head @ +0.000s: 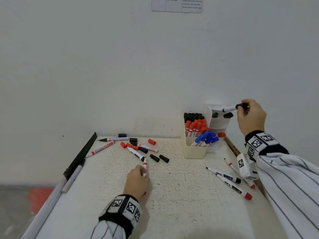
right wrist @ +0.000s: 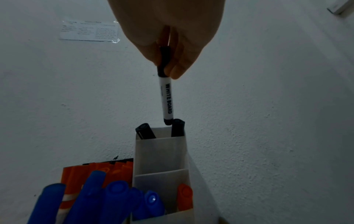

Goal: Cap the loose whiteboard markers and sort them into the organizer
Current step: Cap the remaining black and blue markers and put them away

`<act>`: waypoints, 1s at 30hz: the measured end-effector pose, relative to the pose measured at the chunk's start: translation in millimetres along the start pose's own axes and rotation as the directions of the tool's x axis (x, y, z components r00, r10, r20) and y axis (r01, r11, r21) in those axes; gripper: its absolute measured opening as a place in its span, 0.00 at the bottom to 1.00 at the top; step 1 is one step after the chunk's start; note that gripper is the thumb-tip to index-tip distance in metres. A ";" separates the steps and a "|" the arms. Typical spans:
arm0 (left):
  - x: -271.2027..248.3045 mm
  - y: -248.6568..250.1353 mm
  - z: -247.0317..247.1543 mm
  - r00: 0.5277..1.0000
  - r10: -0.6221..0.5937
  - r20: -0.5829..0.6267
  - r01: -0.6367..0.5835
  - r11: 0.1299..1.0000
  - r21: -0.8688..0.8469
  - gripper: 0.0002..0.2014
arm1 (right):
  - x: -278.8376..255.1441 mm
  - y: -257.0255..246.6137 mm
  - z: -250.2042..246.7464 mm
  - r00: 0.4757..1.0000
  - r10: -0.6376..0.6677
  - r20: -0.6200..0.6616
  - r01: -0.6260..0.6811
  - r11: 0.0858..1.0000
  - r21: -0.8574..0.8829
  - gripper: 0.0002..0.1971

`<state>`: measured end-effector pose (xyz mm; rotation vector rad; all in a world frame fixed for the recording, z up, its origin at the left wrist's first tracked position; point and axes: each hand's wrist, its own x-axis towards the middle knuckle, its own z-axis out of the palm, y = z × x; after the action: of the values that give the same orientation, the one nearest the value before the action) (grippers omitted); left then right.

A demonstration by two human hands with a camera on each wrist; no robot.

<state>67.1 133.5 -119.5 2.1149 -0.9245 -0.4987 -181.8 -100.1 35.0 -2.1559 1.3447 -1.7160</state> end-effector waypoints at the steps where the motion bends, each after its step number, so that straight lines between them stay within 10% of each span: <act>1: -0.1 0.7 -0.5 1.000 -0.005 -0.006 0.005 1.000 -0.021 0.05 | 0.4 -1.0 0.9 0.999 -0.032 -0.017 0.032 0.999 0.018 0.13; 30: -2.5 2.7 -1.5 1.000 -0.006 -0.024 0.003 0.995 -0.102 0.08 | 2.7 -13.6 22.1 0.972 -0.230 0.044 0.232 0.972 -0.030 0.15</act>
<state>65.1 134.9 -116.4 2.0270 -0.8627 -0.5113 -155.9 -103.2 36.2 -2.4380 1.1617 -1.7233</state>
